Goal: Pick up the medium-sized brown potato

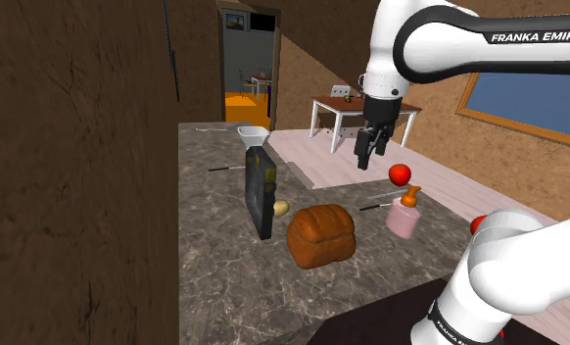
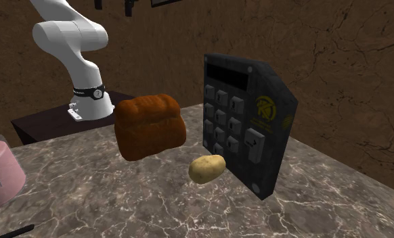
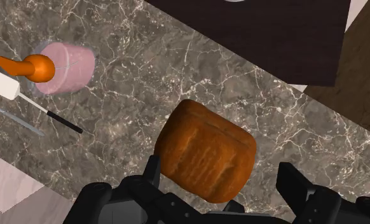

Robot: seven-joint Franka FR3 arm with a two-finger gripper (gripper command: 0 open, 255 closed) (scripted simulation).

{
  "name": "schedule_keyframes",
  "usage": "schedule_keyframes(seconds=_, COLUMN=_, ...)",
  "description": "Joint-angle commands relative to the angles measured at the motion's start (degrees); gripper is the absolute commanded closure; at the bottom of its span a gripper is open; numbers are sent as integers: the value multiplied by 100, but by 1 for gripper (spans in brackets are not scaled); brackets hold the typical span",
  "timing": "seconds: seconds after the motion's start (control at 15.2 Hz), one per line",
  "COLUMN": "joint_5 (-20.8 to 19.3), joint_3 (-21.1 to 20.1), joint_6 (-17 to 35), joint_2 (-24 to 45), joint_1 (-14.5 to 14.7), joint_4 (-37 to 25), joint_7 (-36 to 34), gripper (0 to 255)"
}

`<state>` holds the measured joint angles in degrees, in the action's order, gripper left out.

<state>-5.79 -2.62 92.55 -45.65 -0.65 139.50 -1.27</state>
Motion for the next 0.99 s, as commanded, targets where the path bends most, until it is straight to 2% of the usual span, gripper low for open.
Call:
schedule_keyframes(seconds=0.0, joint_5=0, joint_3=0, joint_6=0, joint_2=0, joint_1=0, joint_4=0, joint_7=0, gripper=0)
schedule_keyframes(seconds=0.46, joint_5=-295, joint_3=610, joint_6=1208, joint_2=1240, joint_1=87, joint_4=-5, joint_7=1145, gripper=0)
schedule_keyframes(seconds=0.92, joint_5=-319, joint_3=1075, joint_6=2243, joint_2=2765, joint_1=224, joint_4=-445, joint_7=2289, gripper=0)
